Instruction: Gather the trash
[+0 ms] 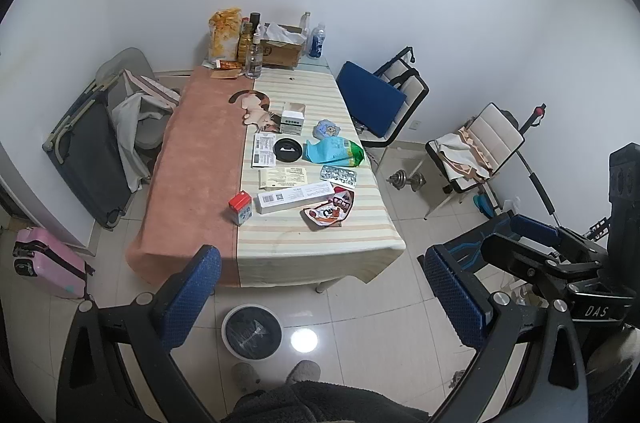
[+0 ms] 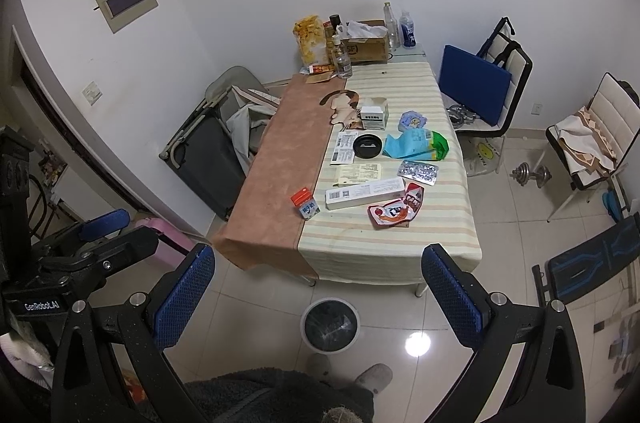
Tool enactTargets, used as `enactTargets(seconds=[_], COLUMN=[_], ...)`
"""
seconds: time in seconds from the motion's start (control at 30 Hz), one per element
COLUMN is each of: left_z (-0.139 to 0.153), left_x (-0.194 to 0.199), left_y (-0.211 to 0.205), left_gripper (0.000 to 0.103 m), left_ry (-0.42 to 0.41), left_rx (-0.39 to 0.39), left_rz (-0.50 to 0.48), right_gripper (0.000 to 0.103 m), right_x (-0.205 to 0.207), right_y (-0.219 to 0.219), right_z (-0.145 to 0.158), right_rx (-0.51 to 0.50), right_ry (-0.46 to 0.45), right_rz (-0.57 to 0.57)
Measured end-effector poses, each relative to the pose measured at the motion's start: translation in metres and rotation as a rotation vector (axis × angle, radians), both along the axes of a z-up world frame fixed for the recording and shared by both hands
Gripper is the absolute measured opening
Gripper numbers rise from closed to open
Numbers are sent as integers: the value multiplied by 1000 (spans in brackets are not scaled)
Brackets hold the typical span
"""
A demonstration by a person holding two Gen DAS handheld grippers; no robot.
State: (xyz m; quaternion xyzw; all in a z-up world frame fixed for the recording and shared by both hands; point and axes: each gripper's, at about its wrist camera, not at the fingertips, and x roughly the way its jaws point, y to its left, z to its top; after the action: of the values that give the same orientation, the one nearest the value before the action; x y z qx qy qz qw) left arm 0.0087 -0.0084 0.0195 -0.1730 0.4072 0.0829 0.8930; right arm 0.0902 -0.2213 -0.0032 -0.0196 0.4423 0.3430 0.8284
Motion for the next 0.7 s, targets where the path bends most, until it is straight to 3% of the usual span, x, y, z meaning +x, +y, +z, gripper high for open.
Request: enactTargets(seconds=[0.7], left_z=[0], left_x=[-2], left_y=[1], left_gripper=[103], left_ry=[-4], left_rx=[1], left_rz=[0], right_gripper=[103], right_x=[2], right_y=[3], right_z=[3], right_rx=[1], right_ry=[-1], right_rz=[2])
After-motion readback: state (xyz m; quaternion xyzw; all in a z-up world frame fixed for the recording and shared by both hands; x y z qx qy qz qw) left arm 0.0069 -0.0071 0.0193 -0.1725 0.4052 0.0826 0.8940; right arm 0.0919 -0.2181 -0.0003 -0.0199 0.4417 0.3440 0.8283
